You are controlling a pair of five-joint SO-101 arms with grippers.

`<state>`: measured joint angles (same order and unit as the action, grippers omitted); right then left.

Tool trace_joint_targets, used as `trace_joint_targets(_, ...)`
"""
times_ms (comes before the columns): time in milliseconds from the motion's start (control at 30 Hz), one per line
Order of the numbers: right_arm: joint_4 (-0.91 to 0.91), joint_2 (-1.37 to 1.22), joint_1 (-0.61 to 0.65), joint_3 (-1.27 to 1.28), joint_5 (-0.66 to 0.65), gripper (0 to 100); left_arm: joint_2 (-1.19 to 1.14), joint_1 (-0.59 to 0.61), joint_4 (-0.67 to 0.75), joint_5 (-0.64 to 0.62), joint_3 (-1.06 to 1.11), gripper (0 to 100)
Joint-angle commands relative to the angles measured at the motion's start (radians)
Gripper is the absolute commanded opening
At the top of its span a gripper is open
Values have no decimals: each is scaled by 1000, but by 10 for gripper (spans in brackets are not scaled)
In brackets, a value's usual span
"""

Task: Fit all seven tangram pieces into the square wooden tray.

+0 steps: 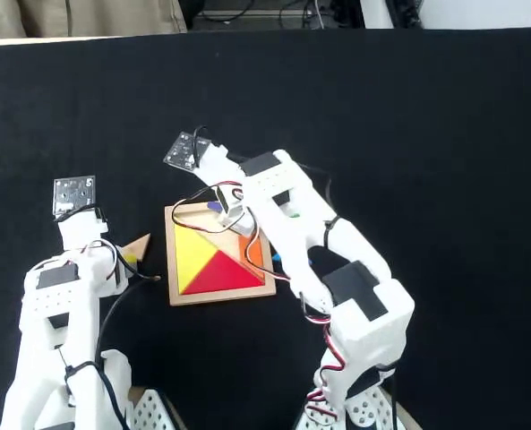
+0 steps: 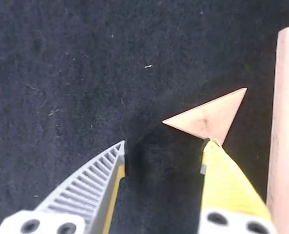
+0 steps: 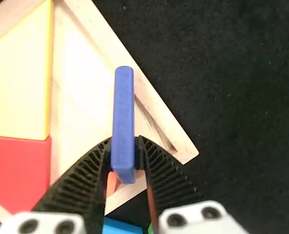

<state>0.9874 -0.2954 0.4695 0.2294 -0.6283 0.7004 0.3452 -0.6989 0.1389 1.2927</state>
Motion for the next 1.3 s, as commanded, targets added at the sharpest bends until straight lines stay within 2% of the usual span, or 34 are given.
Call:
trace_joint_targets(0, 12, 1, -11, -30, -9, 11, 20, -8, 14, 3, -10, 253)
trace_joint_targets(233, 58, 2, 8, -25, 5, 31, 21, -8, 14, 3, -10, 253)
trace_joint_targets(333, 57, 4, 5, -25, 72, 145, 21, -8, 14, 3, -10, 253)
trace_joint_targets(467, 71, 39, 8, -12, 40, 279, 21, -8, 14, 3, -10, 253)
trace_joint_targets(667, 69, 147, 2, 16, 32, 228, 21, -8, 14, 3, -10, 253)
trace_joint_targets(833, 68, 206, -2, 18, 32, 229, 21, -8, 14, 3, -10, 253)
trace_joint_targets(1267, -43, 137, -68, 22, 34, 227, 21, -8, 14, 3, -10, 253)
